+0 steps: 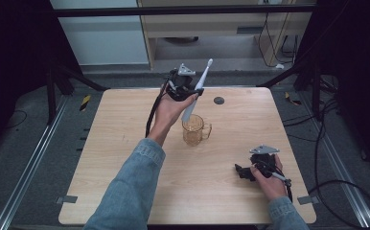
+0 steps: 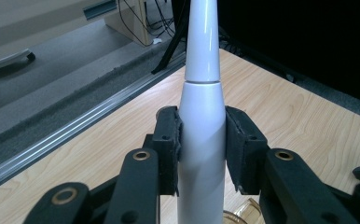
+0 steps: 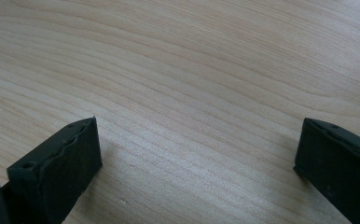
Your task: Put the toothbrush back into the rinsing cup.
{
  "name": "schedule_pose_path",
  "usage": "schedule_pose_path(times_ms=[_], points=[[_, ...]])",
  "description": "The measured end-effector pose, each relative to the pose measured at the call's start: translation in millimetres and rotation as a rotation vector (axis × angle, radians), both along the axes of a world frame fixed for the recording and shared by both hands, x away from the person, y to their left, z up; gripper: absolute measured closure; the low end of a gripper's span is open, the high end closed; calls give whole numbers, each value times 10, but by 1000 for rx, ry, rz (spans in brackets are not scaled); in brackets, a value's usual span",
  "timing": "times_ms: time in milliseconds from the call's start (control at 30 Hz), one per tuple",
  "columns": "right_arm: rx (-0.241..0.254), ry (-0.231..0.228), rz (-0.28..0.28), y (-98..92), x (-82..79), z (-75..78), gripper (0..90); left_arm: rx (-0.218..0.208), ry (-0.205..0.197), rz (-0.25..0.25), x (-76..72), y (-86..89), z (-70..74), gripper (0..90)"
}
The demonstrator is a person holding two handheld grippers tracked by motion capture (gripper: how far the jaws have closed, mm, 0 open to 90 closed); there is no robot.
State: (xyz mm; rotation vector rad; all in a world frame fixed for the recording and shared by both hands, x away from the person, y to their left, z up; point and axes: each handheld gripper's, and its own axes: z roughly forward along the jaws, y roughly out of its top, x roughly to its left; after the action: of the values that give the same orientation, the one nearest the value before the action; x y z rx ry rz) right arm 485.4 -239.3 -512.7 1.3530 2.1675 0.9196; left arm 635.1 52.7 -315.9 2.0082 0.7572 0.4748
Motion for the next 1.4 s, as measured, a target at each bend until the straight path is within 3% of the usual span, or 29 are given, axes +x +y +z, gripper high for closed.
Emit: schedule_pose_path(times_ms=[867,1400], points=[[3,3,3,0,0,1,4,8,12,-21,22,-120,-258,670],[2,1,4,-1,1,1,4,4,14,-28,-21,-83,-422,670]])
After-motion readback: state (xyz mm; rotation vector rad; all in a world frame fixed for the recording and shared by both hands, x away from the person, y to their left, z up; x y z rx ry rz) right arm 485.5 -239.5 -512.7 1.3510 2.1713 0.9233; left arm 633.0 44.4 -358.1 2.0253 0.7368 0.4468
